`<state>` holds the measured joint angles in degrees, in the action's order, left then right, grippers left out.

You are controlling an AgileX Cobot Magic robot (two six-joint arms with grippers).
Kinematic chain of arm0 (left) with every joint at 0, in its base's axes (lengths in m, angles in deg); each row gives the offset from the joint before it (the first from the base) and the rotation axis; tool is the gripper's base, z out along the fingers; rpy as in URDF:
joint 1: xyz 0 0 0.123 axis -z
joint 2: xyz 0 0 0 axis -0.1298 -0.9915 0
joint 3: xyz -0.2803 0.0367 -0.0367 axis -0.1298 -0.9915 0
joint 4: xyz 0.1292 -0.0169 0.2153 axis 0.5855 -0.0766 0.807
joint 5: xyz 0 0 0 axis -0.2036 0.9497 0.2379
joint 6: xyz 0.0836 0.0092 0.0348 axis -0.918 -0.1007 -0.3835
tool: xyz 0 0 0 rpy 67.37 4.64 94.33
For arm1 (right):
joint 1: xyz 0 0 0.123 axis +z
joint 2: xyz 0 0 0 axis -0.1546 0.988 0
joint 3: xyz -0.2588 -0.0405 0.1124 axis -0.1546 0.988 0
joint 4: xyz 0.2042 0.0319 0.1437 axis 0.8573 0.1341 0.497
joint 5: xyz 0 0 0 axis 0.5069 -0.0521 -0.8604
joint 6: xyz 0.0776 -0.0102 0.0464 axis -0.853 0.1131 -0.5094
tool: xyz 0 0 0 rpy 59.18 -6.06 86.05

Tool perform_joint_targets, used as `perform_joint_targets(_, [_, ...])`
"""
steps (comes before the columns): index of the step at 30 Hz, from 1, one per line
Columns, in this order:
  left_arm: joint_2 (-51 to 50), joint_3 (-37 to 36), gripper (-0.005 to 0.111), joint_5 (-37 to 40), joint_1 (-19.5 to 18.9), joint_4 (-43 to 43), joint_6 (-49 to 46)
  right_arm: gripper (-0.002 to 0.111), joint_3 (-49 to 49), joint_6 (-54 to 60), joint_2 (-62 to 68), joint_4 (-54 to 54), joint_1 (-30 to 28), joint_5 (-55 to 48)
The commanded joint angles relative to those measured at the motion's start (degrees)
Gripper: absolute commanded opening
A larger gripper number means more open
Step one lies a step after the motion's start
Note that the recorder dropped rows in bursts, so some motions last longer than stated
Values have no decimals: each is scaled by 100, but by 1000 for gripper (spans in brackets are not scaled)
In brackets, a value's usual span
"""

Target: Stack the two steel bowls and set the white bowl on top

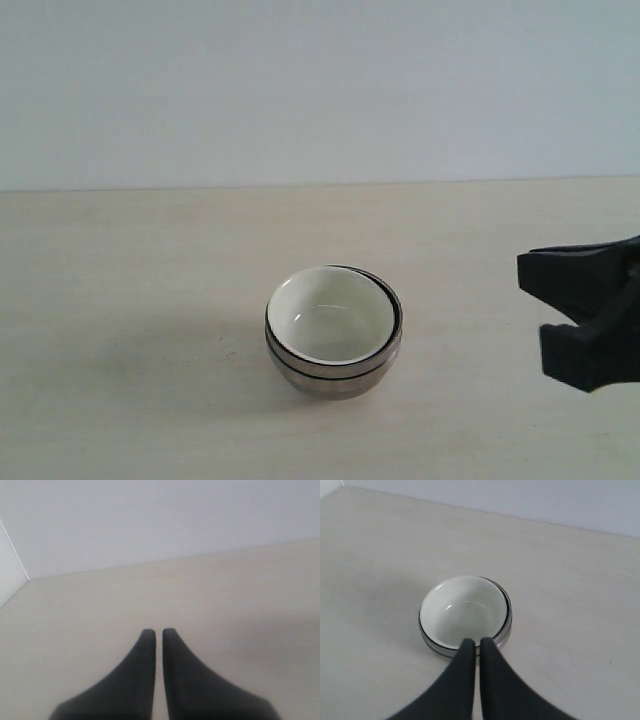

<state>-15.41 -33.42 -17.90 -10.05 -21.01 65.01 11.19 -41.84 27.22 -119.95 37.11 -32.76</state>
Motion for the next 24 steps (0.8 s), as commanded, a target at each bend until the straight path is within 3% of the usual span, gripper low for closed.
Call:
perform_joint_targets(1, [22,-20,4,-41,-14,-39,56,0,739,1,-723,-105,-699,1179])
perform_joint_targets(2, [22,-20,4,-41,-14,-39,56,0,1049,10,-1003,-105,-1095,1524])
perform_joint_targets(9, [22,-20,4,-41,-14,-39,56,0,1973,-243,-2331,-36,-2294,1854])
perform_joint_targets(17, [22,-20,4,-41,-14,-39,56,0,2516,-608,-4021,-36,-3347,1854])
perform_joint_targets(24, [22,-20,4,-41,-14,-39,56,0,2906,-904,-4267,-30,-3570,3069])
